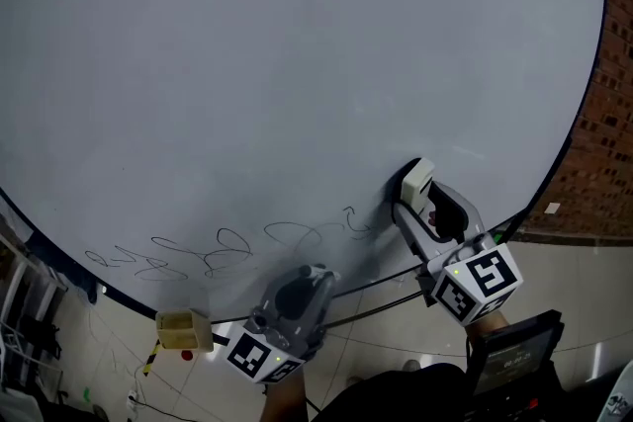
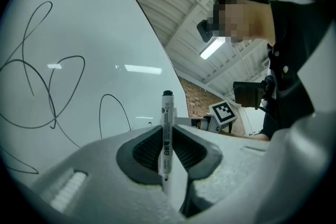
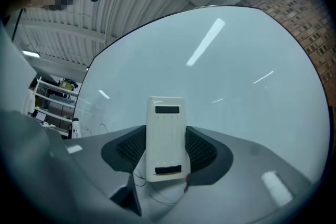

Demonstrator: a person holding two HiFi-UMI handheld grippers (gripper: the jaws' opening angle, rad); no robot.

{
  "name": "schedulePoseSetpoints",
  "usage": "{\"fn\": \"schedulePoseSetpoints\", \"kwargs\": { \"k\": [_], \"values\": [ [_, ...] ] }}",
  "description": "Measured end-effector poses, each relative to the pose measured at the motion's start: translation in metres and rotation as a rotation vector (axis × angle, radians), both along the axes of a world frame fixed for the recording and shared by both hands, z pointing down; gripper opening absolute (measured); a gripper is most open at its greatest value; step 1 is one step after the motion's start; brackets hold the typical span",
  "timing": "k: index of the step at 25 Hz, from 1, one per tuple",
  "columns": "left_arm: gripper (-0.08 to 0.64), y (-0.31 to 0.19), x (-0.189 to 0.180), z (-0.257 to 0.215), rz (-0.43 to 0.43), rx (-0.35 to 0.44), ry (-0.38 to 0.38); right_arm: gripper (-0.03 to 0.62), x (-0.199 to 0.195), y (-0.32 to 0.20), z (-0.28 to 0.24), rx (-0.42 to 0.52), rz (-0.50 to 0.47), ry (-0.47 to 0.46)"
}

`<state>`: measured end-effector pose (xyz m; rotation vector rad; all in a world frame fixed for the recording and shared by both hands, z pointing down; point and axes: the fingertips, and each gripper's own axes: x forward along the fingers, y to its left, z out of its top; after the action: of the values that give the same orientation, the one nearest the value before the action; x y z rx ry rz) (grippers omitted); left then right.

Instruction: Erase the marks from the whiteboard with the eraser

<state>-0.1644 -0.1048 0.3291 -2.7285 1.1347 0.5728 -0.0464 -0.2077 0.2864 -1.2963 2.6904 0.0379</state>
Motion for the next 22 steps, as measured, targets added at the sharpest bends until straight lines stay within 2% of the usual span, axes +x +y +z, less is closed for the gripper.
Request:
{"fn": "schedulePoseSetpoints", "kwargs": {
  "k": [4, 8, 13, 18, 22],
  "values": [
    [0.057, 0.006, -0.008, 0.001, 0.016, -0.004, 0.006, 0.238, -0.043, 0.016, 0.010, -0.018, -0.091, 0.026],
    [0.057, 0.009, -0.008, 0.002, 0.046, -0.009, 0.000, 0.238, -0.048, 0.017, 0.012, -0.023, -0.092, 0.022],
    [0.057, 0.010, -0.003, 0.001, 0.056, -0.011, -0.022, 0.239, -0.002, -0.002, 0.012, -0.046, -0.037, -0.036],
    [0.057, 0.005, 0.011, -0.002, 0.047, -0.011, -0.028, 0.239, 0.053, -0.023, 0.016, -0.061, 0.032, -0.058],
    [0.057, 0.002, 0.024, -0.009, 0.023, -0.011, -0.030, 0.238, 0.082, -0.033, 0.018, -0.072, 0.056, -0.066]
  ]
}}
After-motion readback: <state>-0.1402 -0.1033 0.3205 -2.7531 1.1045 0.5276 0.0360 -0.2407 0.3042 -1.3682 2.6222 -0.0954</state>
